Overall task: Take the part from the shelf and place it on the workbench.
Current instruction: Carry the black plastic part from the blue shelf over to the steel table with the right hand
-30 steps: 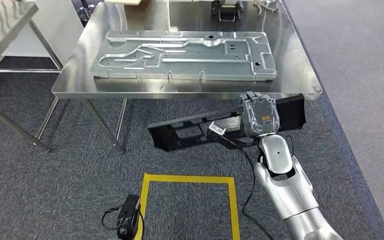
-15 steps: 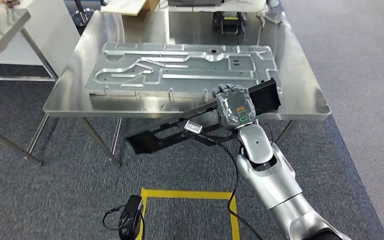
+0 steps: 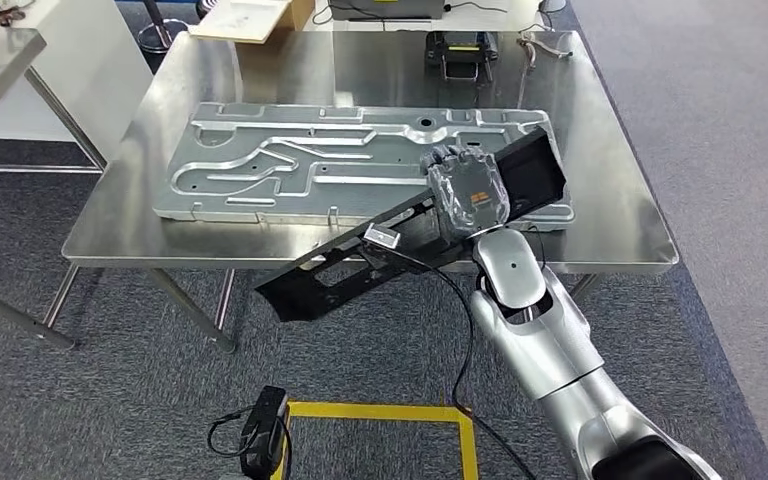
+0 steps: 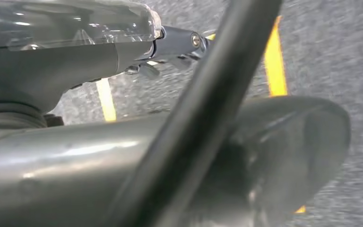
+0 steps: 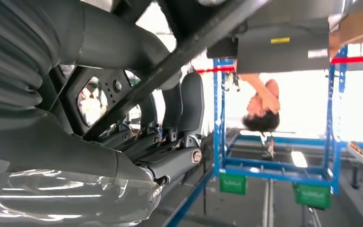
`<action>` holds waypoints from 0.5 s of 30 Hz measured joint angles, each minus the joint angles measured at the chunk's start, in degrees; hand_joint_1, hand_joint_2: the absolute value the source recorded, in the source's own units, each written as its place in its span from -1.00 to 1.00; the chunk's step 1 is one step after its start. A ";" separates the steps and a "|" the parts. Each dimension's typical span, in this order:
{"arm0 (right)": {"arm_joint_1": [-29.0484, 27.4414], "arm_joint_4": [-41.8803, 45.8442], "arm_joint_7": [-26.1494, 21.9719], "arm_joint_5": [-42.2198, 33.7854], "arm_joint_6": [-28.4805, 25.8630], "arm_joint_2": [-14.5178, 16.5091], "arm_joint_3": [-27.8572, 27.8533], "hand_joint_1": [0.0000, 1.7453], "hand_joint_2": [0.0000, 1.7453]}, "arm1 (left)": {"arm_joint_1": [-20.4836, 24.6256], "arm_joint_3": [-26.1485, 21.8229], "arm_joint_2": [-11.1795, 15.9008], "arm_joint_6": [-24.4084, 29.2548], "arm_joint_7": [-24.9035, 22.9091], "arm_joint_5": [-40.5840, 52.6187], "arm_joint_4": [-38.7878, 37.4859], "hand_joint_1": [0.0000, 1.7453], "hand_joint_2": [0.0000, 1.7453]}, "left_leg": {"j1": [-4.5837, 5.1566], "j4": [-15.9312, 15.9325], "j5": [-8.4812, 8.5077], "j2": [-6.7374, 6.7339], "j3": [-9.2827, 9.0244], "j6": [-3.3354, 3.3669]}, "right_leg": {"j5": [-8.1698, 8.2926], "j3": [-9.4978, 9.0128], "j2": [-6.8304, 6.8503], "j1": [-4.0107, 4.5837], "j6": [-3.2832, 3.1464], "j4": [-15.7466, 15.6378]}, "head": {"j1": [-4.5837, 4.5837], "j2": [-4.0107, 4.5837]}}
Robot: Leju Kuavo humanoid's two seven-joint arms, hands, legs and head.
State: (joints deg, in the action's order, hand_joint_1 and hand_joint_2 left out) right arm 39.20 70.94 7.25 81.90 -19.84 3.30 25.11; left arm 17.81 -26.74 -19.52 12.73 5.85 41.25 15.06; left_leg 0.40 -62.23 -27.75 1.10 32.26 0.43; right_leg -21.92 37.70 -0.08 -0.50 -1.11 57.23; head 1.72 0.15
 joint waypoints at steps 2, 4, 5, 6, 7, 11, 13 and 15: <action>0.55 -0.03 0.07 -0.44 -0.20 -0.01 0.00 1.00 1.00 | 0.02 0.06 0.02 0.02 0.08 -0.35 0.02 -1.00 -1.00 | -0.24 -6.53 -1.66 -0.25 4.03 -0.45 | -0.94 -1.34 -0.05 -0.10 -0.40 -0.29 | 0.01 0.00; 0.75 -0.05 0.10 -0.88 -0.34 -0.08 0.00 1.00 1.00 | -0.22 0.09 0.09 0.03 0.11 -0.68 0.02 -1.00 -1.00 | -0.50 -11.35 -4.78 -0.40 8.02 -0.88 | -2.19 -2.77 -0.15 -0.10 -0.44 -0.31 | 0.01 0.00; 0.82 -0.06 0.10 -1.05 -0.38 -0.14 0.00 1.00 1.00 | -0.34 0.11 0.13 0.03 0.13 -0.80 0.02 -1.00 -1.00 | -0.59 -11.57 -5.49 -0.48 9.08 -0.97 | -2.88 -3.61 -0.21 -0.10 -0.38 -0.29 | 0.01 0.00; 0.97 -0.06 0.11 -1.19 -0.40 -0.22 0.00 1.00 1.00 | -0.42 0.14 0.16 0.04 0.14 -0.89 0.02 -1.00 -1.00 | -0.65 -10.08 -4.86 -0.57 9.35 -0.99 | -3.58 -4.51 -0.26 -0.10 -0.28 -0.27 | 0.01 0.00; 1.21 -0.07 0.11 -1.36 -0.45 -0.31 -0.01 1.00 1.00 | -0.45 0.17 0.21 0.06 0.15 -0.99 0.02 -1.00 -1.00 | -0.68 -6.98 -2.58 -0.65 8.91 -0.91 | -4.32 -5.49 -0.28 -0.10 -0.13 -0.25 | 0.01 0.00; 2.27 -0.39 0.15 -2.08 -1.22 -0.85 -0.31 1.00 1.00 | -0.57 0.26 0.44 0.20 0.17 -1.39 0.03 -1.00 -1.00 | -0.36 4.17 7.54 -0.73 6.90 0.10 | -6.88 -7.87 -0.47 0.15 1.02 0.13 | 0.00 0.00; 2.54 -0.56 0.15 -2.30 -1.68 -1.12 -0.72 1.00 1.00 | -0.52 0.33 0.52 0.32 0.20 -1.57 0.08 -1.00 -1.00 | -0.31 4.42 7.02 -0.73 6.22 0.83 | -7.41 -8.21 -0.47 0.16 1.70 0.44 | 0.00 0.00; 2.88 -0.71 0.13 -2.41 -2.35 -1.45 -1.38 1.00 1.00 | -0.33 0.49 0.54 0.37 0.33 -1.64 0.13 -1.00 -1.00 | -0.44 4.71 6.60 -0.70 5.36 1.59 | -7.69 -7.17 -0.36 0.00 2.19 2.96 | 0.01 0.00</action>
State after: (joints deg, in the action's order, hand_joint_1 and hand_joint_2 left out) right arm 42.07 70.24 7.38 79.49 -22.19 1.85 23.74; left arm 17.48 -26.25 -18.98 13.09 6.18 39.61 15.20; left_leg -0.04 -57.52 -21.15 0.40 37.62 2.02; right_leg -29.61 30.54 -0.43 -0.50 1.08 60.20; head 1.72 0.15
